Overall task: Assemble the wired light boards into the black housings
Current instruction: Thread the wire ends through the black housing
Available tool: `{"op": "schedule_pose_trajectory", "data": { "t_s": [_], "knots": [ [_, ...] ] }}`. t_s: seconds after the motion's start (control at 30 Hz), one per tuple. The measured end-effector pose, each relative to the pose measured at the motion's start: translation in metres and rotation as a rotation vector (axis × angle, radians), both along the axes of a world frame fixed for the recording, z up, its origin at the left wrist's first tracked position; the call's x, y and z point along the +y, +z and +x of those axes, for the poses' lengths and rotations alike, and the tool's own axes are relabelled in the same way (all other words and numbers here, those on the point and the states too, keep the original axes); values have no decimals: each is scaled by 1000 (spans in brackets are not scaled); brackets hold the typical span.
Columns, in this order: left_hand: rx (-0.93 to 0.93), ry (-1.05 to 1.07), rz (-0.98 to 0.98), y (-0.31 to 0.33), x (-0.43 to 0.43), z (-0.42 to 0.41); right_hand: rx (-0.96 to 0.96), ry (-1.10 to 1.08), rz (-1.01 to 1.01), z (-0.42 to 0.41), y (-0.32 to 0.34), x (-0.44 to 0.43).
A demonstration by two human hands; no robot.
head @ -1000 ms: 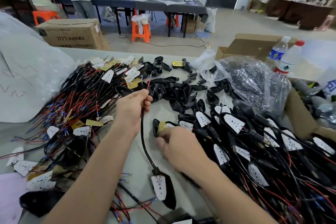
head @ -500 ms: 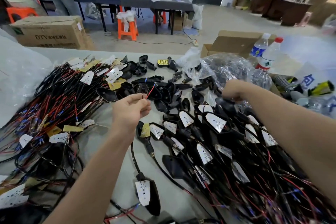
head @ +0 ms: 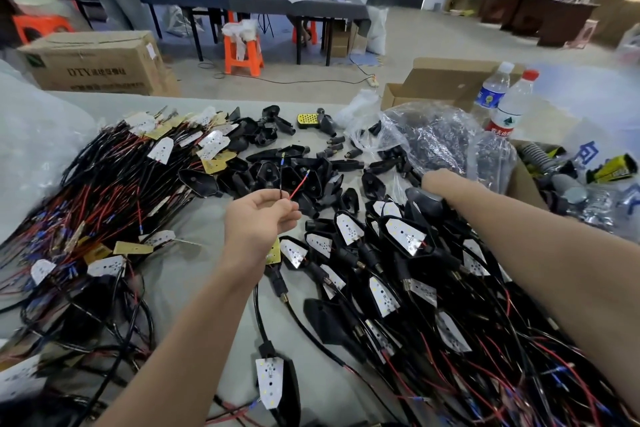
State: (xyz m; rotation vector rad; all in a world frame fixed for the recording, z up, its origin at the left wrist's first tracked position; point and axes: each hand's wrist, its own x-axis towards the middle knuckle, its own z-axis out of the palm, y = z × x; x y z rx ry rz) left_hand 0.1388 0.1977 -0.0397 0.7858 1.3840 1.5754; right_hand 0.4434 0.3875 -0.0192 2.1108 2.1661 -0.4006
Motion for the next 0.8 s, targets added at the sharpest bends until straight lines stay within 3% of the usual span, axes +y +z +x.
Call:
{"op": "schedule_pose_trajectory", "data": {
  "t_s": [0.23,0.43,0.6,0.7,0.8],
  "knots": [
    [532,51,26,-2,-4,5,705,-106,37,-38,45,-28],
    [400,7,17,7,-17,20,1211,-14,0,-89,91,-88],
    [420,26,26,6,-24,21,1521,-82,67,-131,65,-148],
    [507,81,65,-8,-31,8,1553,-158,187,-143,28,-174],
    [697,236,55,-24,-36,-8,1341,-161,397,-152,-3,-188]
  ]
}}
